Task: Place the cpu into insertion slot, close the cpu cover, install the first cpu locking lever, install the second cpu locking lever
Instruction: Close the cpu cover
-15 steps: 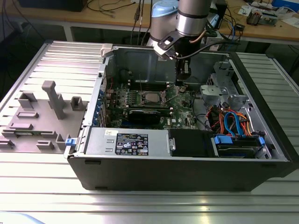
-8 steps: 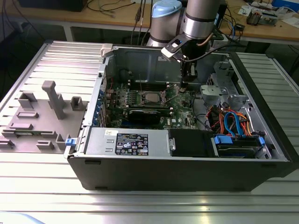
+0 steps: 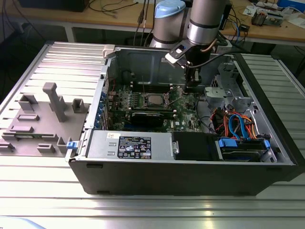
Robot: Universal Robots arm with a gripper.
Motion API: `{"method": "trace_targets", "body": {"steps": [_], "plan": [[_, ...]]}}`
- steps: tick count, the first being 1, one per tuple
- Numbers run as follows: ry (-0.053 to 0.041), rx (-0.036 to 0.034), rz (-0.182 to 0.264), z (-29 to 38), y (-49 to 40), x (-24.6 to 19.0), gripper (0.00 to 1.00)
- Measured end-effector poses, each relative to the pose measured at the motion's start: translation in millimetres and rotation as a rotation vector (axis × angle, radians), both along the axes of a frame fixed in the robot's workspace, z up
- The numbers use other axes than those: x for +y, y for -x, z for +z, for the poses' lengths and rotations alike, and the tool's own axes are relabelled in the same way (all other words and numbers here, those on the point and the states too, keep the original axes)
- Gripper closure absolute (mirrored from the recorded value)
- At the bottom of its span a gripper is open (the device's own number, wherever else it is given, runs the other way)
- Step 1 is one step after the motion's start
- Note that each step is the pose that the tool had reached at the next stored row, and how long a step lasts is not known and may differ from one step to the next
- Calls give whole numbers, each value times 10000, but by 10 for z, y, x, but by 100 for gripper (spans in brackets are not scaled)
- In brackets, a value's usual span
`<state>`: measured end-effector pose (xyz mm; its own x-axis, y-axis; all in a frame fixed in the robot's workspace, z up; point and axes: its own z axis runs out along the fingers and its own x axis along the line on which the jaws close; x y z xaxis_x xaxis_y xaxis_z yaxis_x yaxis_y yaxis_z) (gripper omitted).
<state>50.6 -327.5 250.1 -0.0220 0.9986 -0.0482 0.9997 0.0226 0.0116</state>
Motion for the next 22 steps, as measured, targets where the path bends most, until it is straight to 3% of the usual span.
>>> {"method": "trace_targets", "body": {"steps": [9,22], "plan": [[-7,0,0,-3,109,0,89],[-9,-1,1,-16,164,0,89]]}}
